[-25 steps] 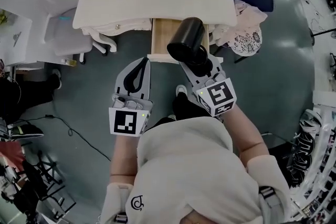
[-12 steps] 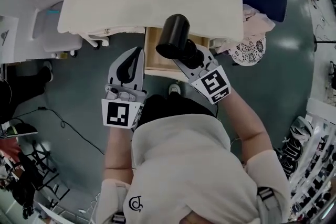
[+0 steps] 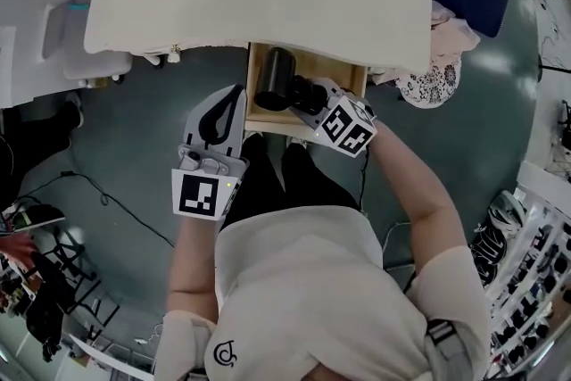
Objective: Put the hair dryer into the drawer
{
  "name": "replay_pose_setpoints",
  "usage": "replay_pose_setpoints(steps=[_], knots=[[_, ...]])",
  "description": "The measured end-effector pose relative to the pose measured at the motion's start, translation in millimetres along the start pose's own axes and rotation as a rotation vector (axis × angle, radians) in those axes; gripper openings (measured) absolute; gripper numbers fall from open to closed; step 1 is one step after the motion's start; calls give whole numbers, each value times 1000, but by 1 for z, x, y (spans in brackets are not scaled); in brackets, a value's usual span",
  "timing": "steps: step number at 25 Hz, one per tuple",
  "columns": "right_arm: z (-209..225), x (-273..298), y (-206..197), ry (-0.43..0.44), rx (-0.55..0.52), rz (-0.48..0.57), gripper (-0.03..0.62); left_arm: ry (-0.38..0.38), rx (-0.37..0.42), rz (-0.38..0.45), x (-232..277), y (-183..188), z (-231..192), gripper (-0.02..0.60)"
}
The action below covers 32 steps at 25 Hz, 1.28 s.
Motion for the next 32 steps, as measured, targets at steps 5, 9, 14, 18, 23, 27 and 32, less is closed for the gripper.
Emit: replay_pose_setpoints(steps=[5, 9, 14, 18, 23, 27, 32], knots=[[-4, 37, -31, 91, -76, -151, 170, -17, -6, -42, -1, -16, -11, 12], [-5, 62, -61, 115, -135, -260, 170, -18, -29, -62, -2, -34, -10, 12], [-2, 80, -83, 137, -139, -341, 172, -26, -65, -91, -6, -54, -8, 12], [-3, 86, -89, 157, -128, -353, 173, -27, -81, -104, -10, -61, -6, 12], [-10, 97, -109, 181, -183, -420, 187, -16, -100, -118, -9, -70, -8, 12], [-6, 99, -109, 175, -117, -406, 195, -18, -101, -141, -13, -77, -13, 12], [-9, 99, -105, 207, -53, -446, 248, -16, -113, -132, -13, -77, -15, 12]])
Point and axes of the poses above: the fingertips, and each gripper's own axes: x forward along the fingers, z to its right, y out of its top, the point moved 3 cm from there along -x, backward along the fingers, and after that the axes turned 7 degrees about -y, right-handed, at the moved point
